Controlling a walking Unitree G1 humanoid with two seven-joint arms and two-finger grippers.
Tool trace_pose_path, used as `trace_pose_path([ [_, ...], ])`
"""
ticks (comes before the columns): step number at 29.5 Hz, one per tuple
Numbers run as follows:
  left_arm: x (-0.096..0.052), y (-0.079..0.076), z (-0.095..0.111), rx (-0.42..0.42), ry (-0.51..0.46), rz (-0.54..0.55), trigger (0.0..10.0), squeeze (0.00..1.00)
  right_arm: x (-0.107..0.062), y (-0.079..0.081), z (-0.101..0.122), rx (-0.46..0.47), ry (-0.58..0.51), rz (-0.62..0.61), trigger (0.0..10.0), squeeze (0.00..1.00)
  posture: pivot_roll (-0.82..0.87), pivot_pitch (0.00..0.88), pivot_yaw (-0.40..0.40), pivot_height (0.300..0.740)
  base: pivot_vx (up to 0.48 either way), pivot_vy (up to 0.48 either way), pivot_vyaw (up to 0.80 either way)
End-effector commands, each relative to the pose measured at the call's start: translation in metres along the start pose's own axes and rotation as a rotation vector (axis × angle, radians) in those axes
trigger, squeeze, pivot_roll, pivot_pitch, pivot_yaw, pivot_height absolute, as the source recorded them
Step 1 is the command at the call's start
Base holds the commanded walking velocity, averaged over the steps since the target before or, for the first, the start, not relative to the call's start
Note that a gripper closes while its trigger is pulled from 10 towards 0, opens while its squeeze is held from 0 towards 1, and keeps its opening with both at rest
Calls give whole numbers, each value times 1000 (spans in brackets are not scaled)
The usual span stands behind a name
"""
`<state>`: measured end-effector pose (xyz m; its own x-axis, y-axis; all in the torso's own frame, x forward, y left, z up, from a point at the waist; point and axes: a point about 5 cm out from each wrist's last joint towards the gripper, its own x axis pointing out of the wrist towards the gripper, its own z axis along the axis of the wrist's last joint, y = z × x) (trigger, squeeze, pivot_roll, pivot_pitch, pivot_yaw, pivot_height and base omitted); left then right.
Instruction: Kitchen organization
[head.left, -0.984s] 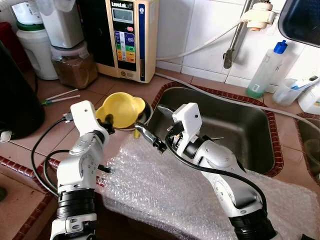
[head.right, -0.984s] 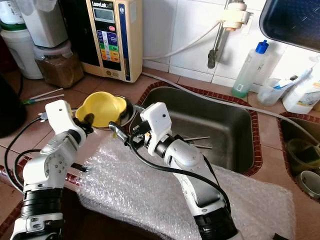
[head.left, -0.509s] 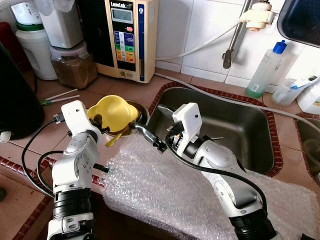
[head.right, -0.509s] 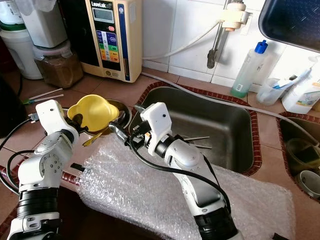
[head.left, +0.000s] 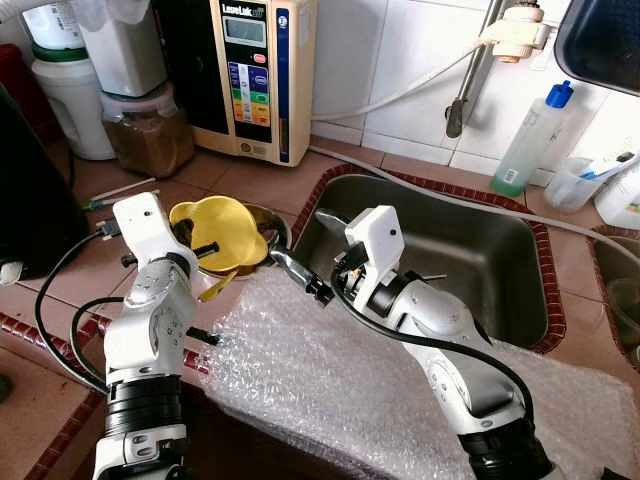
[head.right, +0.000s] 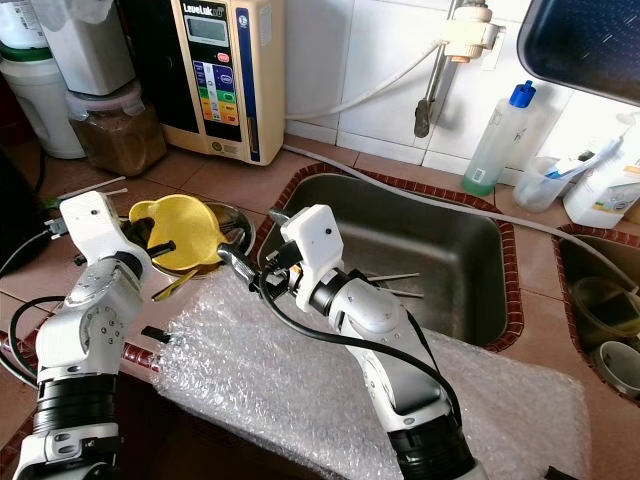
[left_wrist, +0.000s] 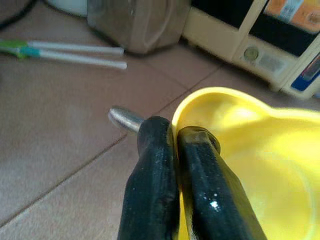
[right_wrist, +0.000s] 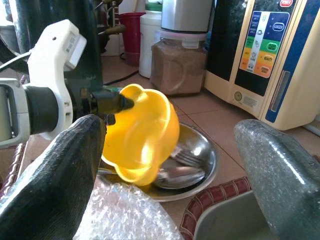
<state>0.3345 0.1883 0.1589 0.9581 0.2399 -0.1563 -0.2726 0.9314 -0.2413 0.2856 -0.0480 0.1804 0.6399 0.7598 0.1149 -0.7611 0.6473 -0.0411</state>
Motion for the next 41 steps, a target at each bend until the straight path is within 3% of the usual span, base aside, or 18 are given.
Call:
trace_pose_path([
  [1, -1, -6, 5, 22, -45, -15, 0, 0, -1, -2, 1, -1, -4, -12, 10000, 0, 39, 0, -31, 740, 0, 0, 0],
  [19, -4, -12, 16, -29, -180, -32, 0, 0, -2, -7, 4, 0, -26, -48, 10000, 0, 35, 0, -35, 740, 0, 0, 0],
  [21, -5, -14, 23, -27, -234, -46, 0, 0, -1, -9, 7, -2, -43, -67, 10000, 0, 35, 0, -34, 740, 0, 0, 0],
  [24, -10, -32, 35, 8, -337, -132, 0, 0, -1, -19, 20, 20, -127, -150, 10000, 0, 32, 0, -36, 740, 0, 0, 0],
  [29, -15, -54, 42, 10, -397, -230, 0, 0, 0, -28, 32, 71, -199, -200, 10000, 0, 31, 0, -35, 740, 0, 0, 0],
  [41, -36, -100, 39, 46, -488, -459, 0, 0, 5, -35, 30, 98, -205, -276, 10000, 0, 33, 0, -27, 740, 0, 0, 0],
])
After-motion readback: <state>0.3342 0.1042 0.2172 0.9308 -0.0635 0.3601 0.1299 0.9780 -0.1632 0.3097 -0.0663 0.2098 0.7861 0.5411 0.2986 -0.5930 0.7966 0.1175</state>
